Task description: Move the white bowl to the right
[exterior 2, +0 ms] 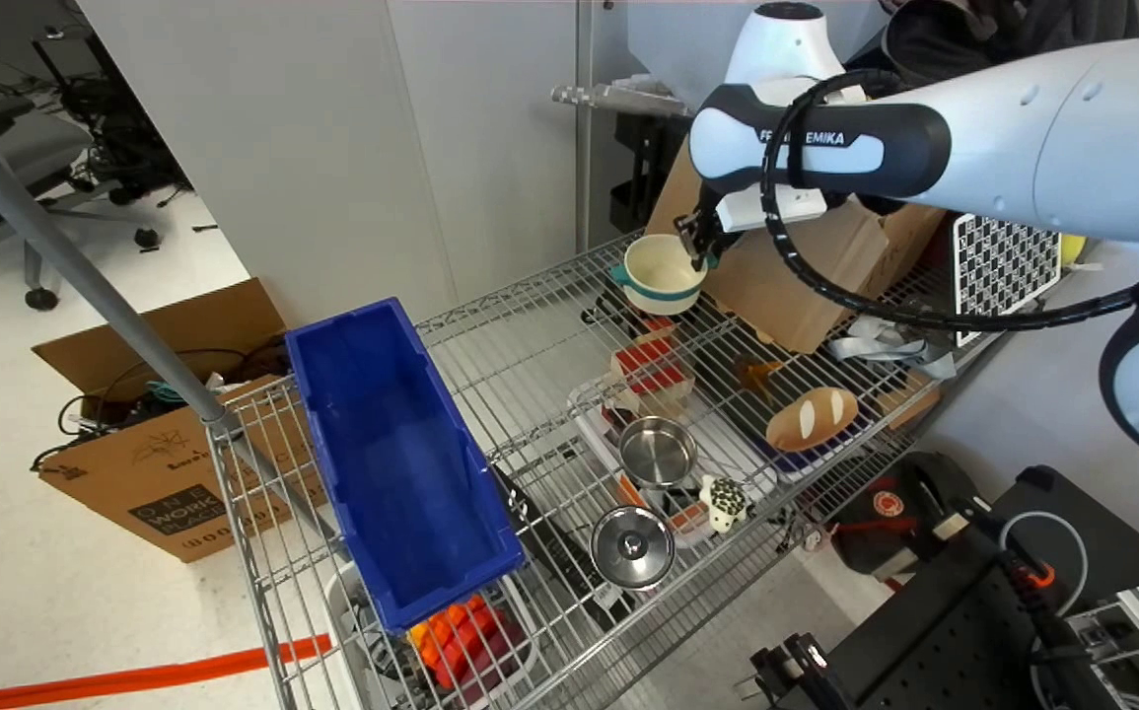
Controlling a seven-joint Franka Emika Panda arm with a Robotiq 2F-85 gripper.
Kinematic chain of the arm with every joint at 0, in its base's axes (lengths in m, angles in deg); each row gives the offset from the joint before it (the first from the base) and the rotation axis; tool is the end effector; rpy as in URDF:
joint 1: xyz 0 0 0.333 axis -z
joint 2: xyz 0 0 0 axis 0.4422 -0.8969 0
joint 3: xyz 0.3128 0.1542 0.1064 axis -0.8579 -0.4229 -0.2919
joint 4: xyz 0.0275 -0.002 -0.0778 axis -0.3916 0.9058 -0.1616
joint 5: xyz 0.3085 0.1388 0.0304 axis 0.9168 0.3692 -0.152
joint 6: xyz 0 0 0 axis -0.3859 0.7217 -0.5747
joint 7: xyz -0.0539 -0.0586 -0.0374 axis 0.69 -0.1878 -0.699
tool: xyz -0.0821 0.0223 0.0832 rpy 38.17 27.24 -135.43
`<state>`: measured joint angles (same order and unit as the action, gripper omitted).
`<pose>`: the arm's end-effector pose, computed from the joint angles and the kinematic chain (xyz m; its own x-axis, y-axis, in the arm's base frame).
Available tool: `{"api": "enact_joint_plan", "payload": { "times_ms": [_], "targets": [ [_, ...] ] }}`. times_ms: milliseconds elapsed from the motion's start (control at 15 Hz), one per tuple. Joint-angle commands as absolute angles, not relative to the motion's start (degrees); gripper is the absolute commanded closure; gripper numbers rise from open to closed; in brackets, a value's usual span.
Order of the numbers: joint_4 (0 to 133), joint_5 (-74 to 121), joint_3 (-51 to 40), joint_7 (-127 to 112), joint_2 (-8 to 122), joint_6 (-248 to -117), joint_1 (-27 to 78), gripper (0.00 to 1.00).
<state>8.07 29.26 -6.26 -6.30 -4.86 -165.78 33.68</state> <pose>0.8008 -0.1210 0.1727 0.9718 -0.2123 0.1023 -0.2137 -0.9769 0.0033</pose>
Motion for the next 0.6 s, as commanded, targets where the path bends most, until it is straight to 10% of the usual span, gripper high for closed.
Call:
{"api": "enact_joint_plan", "payload": {
  "times_ms": [0,400,467,533],
  "targets": [
    [2.5,27.7,-4.7,-10.9,-8.0,-160.6,33.8,0.94],
    [4.1,27.6,-2.3,-15.0,-7.4,-155.8,33.9,0.90],
    [4.0,27.6,-2.1,-15.4,-7.5,-155.3,33.9,0.49],
    [3.8,27.7,-2.2,-15.8,-7.5,-154.7,33.8,0.48]
  ]
}}
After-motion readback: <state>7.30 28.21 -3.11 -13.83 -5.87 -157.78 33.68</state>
